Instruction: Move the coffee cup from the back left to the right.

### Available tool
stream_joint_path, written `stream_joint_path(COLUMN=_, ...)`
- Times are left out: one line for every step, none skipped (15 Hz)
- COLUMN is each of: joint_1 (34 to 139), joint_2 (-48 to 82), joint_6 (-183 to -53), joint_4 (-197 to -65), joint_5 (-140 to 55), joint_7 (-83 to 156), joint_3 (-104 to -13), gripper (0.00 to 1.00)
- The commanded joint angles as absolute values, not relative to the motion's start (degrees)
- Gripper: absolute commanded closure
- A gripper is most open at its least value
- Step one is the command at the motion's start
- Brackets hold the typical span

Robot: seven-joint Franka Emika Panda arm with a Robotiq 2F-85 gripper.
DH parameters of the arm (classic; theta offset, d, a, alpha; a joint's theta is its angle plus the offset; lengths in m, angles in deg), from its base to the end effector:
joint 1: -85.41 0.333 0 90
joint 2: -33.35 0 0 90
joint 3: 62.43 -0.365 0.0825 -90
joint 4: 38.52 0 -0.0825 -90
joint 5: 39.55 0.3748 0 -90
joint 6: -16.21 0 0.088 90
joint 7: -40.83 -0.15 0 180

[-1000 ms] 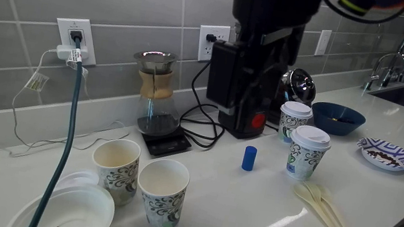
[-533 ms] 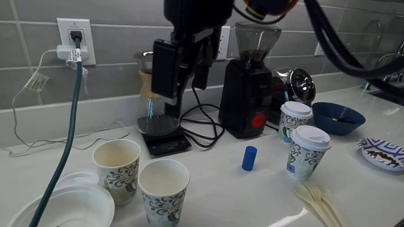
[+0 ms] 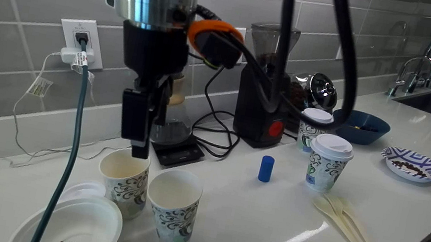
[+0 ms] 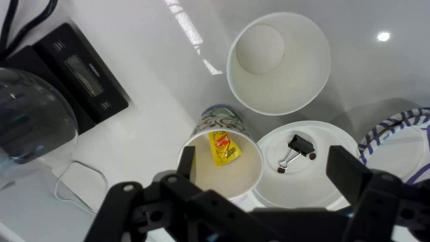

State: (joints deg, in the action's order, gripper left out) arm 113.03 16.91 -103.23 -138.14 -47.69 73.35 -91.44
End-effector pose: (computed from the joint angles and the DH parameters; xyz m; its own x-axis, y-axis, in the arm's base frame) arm 0.3895 0.5198 0.4450 -0.0270 0.9959 0.0864 0.9987 0.0231 0.0458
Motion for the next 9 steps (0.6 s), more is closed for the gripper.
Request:
stream_joint_path(joint_1=114.7, joint_2=11.3, joint_6=-105.5, joint_4=-133.3, joint_5=-48.4, joint_7=72.9, joint_3=-91.0, gripper=0.00)
stream_joint_path(joint_1=114.9, joint_2=10.2, joint_6=-106.6, joint_4=-132.7, joint_5=-47.9, joint_7=72.1, joint_3=-90.9, gripper=0.00)
stream_joint_path(joint_1=115.1, joint_2=9.2, joint_6=-107.6, joint_4=-132.0, joint_5=-47.9, joint_7=71.4, joint_3=-90.8, gripper=0.00)
stream_joint_path(joint_1=115.5, joint_2=8.2, joint_6=-108.2, joint_4=-131.4, joint_5=-48.3, joint_7=70.8, joint_3=-90.6, gripper=0.00)
stream_joint_path(joint_1=115.8, joint_2=7.4, joint_6=-108.9, joint_4=-130.9, joint_5=-48.9, joint_7=70.4, joint_3=-90.2, gripper=0.00)
stream_joint_path(joint_1=116.2, joint_2=6.6, joint_6=-110.0, joint_4=-130.3, joint_5=-49.8, joint_7=69.6, joint_3=-89.6, gripper=0.00)
stream_joint_path(joint_1=116.6, joint_2=5.8, joint_6=-110.6, joint_4=-129.8, joint_5=-50.4, joint_7=68.7, joint_3=-89.1, gripper=0.00)
stream_joint_path(joint_1=117.1, joint_2=4.6, joint_6=-110.7, joint_4=-128.6, joint_5=-51.2, joint_7=68.1, joint_3=-88.4, gripper=0.00)
stream_joint_path(joint_1=117.6, joint_2=3.8, joint_6=-110.8, joint_4=-127.9, joint_5=-51.9, joint_7=67.6, joint_3=-87.8, gripper=0.00)
